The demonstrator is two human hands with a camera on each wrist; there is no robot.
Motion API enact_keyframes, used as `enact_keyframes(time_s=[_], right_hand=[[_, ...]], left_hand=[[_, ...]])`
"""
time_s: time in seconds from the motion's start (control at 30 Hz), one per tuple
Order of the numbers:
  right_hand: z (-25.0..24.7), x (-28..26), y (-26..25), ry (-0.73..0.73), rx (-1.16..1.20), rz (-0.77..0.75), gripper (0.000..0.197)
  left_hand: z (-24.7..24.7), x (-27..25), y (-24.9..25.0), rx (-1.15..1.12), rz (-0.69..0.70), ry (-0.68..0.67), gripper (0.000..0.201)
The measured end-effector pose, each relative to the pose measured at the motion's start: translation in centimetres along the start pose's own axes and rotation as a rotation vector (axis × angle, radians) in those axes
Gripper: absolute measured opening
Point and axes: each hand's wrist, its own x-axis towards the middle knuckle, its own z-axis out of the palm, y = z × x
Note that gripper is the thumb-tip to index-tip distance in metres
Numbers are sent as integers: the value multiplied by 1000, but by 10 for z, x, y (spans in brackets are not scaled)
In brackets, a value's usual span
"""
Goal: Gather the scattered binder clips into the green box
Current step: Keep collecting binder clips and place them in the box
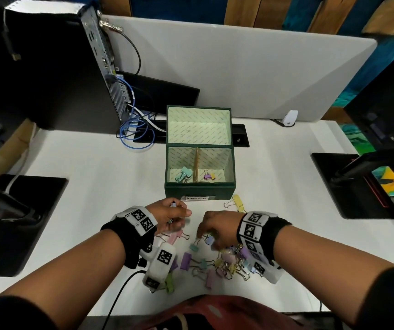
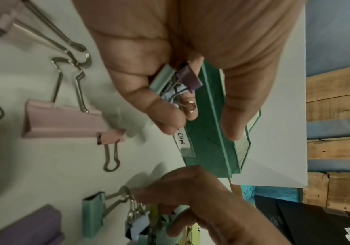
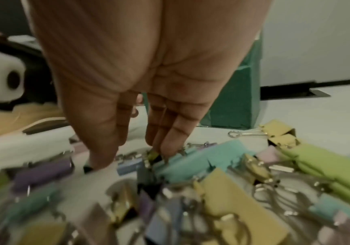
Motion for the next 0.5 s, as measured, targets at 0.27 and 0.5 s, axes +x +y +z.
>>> enact_keyframes(time_s=[0.27,0.5], right_hand=[[19,12,-4,166,-234,-65,23],[7,17,3,134,2,63,22]], left_hand=[[-6,-3,-3,32,12,61,19],[-11,-9,-15,69,21,13,25]])
